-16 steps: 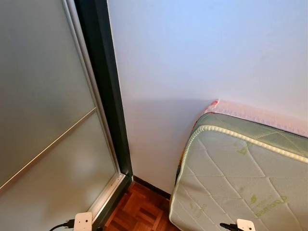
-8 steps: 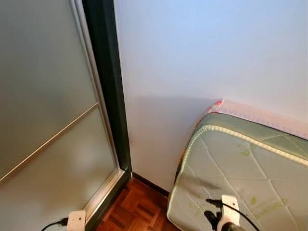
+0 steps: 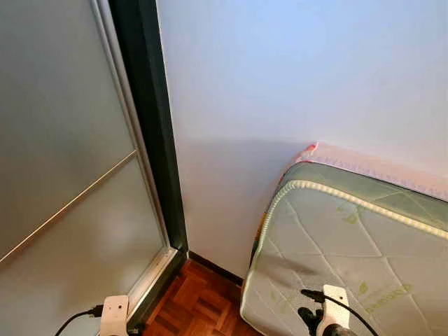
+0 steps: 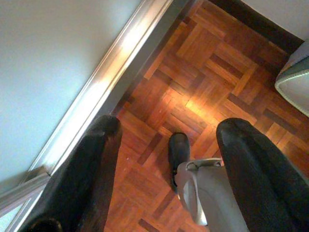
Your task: Clean up the room
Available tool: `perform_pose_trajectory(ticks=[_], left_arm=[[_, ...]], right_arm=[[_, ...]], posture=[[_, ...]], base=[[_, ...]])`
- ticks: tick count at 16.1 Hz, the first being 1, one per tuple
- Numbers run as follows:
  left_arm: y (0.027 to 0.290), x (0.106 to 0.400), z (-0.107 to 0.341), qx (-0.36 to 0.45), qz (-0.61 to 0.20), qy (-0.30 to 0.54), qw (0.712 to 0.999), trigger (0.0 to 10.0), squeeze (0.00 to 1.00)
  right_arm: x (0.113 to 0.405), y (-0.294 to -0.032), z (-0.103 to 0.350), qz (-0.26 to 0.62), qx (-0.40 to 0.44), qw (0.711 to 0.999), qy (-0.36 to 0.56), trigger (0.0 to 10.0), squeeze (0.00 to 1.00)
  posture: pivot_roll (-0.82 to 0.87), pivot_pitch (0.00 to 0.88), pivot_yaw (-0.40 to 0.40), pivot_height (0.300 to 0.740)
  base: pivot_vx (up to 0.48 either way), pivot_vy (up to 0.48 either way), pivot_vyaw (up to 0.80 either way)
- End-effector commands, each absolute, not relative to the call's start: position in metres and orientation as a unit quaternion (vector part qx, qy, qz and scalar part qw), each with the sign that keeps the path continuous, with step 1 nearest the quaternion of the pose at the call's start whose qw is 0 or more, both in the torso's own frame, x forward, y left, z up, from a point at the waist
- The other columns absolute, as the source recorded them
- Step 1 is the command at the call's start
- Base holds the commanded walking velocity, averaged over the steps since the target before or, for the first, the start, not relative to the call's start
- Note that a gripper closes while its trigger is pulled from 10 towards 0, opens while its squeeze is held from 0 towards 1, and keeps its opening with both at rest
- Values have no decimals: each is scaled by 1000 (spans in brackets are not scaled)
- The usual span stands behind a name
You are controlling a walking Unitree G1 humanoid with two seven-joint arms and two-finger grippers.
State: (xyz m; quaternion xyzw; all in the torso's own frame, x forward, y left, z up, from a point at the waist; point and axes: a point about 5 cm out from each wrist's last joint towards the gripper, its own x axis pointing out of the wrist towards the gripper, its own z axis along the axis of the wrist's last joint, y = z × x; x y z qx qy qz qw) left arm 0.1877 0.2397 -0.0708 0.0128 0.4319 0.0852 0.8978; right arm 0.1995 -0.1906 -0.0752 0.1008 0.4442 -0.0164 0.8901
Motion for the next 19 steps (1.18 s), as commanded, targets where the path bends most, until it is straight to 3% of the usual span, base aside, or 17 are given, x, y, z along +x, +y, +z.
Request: perform_pose_trajectory(ticks=[1,19], left_arm=[[241,183,-73,16,83,441,893,10000,0],[242,177,-75,23,71,441,894,10000,0]], right_arm=[[198,-193,-76,-23,105,887,449,10000,0],[191,-192,-80,-2,86,879,469,10000,0]], posture=[[122,0,-62,740],[110,0,-55,740]], base=[[0,0,-750],[0,0,-726]])
